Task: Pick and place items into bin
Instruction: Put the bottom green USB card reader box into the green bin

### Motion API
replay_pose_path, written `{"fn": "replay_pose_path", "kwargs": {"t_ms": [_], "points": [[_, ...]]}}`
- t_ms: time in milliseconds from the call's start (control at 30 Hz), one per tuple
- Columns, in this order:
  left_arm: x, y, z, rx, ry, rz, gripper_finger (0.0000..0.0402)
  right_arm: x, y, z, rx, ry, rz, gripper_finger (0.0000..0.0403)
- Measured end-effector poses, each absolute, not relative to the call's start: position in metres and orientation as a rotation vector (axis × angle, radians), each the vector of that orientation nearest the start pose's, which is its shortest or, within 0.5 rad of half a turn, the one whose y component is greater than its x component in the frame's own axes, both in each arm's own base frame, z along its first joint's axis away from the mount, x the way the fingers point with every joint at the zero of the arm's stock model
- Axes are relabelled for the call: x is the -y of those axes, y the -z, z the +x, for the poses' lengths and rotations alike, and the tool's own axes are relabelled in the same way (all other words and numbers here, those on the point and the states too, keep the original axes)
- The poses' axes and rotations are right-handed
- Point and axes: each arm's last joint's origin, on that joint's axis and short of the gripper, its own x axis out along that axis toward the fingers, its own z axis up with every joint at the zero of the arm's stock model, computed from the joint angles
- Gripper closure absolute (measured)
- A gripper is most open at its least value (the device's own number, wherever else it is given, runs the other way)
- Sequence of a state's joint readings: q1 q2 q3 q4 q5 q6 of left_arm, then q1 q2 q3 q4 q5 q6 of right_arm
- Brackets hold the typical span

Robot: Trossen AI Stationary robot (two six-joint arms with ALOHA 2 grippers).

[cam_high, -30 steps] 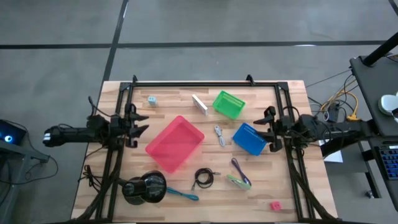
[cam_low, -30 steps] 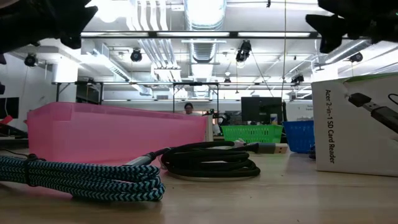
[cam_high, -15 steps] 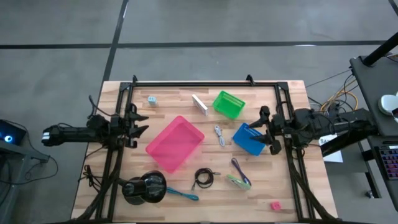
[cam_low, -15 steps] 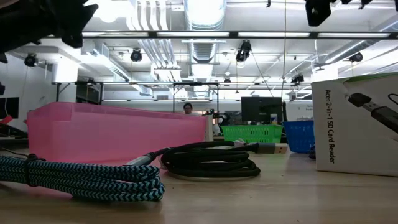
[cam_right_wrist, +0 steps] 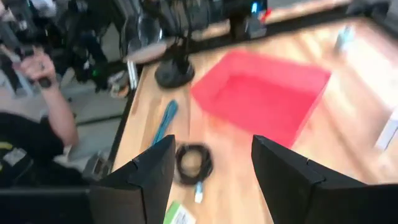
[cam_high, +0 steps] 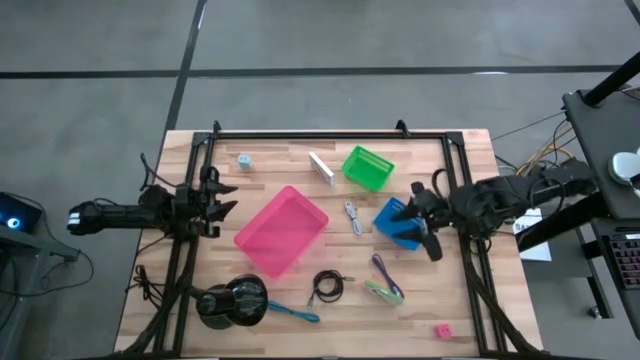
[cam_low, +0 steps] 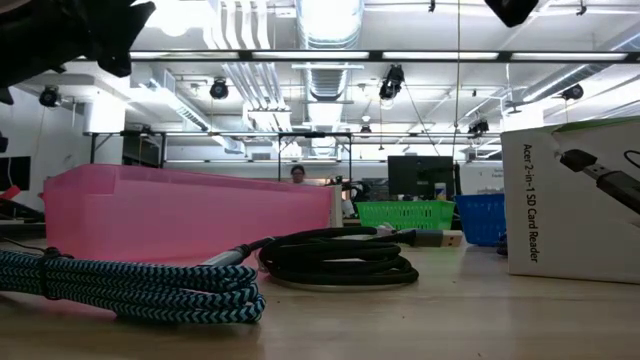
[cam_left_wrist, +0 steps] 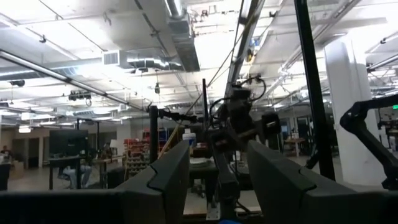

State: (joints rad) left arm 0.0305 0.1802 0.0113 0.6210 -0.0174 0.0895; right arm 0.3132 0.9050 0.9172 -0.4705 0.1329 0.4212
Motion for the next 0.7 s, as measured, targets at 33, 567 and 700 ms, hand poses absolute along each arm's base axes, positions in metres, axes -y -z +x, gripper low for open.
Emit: {"fn": "replay_pose_path", "kwargs": {"t_ms": [33, 567, 700], "points": [[-0.004, -0.211, 0.099, 0.448, -0.068, 0.091, 0.0256, -0.057, -0.332, 0.183, -0.513, -0.077, 0.322, 0.0204], [-0.004, -0.210, 0.100, 0.439, -0.066, 0.086, 0.0256, -0.120, -0.322, 0.244, -0.984, 0.018, 0.280, 0.0204], [-0.004, -0.208, 0.101, 0.422, -0.066, 0.086, 0.0256, -0.133, -0.319, 0.252, -1.102, 0.064, 0.249, 0.0204]]}}
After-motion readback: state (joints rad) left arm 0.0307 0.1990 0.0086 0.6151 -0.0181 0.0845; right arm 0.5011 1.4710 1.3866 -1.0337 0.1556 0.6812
